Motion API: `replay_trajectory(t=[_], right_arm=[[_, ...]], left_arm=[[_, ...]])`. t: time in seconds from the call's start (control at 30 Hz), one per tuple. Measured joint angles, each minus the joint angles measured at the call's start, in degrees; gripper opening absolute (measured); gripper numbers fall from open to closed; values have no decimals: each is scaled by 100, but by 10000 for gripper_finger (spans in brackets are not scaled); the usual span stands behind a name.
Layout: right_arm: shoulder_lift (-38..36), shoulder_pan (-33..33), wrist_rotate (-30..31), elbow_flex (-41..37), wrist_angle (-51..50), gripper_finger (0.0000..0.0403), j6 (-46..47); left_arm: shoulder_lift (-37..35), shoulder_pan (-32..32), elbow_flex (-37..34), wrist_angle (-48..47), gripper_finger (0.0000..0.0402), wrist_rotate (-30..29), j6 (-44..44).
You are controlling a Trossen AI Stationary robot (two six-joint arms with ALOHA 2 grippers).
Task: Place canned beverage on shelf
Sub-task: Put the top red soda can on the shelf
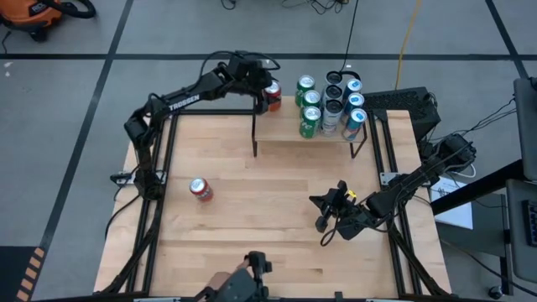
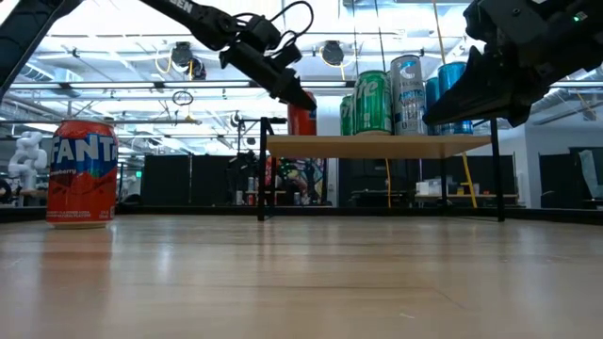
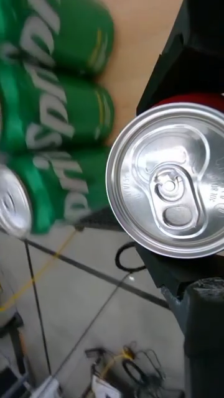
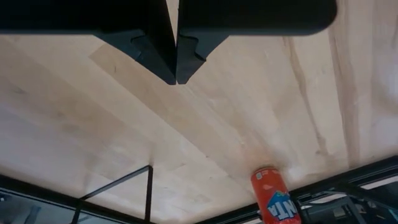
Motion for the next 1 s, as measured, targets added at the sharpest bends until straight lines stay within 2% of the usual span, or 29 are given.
replay_trajectory(t=[0.33, 0.47, 0.63, 0.77, 1.0], right_arm=[[0, 2, 1, 0, -3, 0, 112], [0, 2, 2, 0, -1, 0, 116], [0, 2, 6, 0, 0, 0, 116], [0, 2, 10, 0, -1, 0, 116], [0, 3, 15, 0, -4, 0, 112]], left_arm=[[-105, -68, 11, 57, 393, -258, -11], [-107, -168, 166, -111, 396, -601, -290], [-120, -238, 523, -402, 396, -1148, -1545], [-176, -321, 614, -630, 396, -1864, -2259], [-257, -627, 606, -1062, 396, -2667, -2249]])
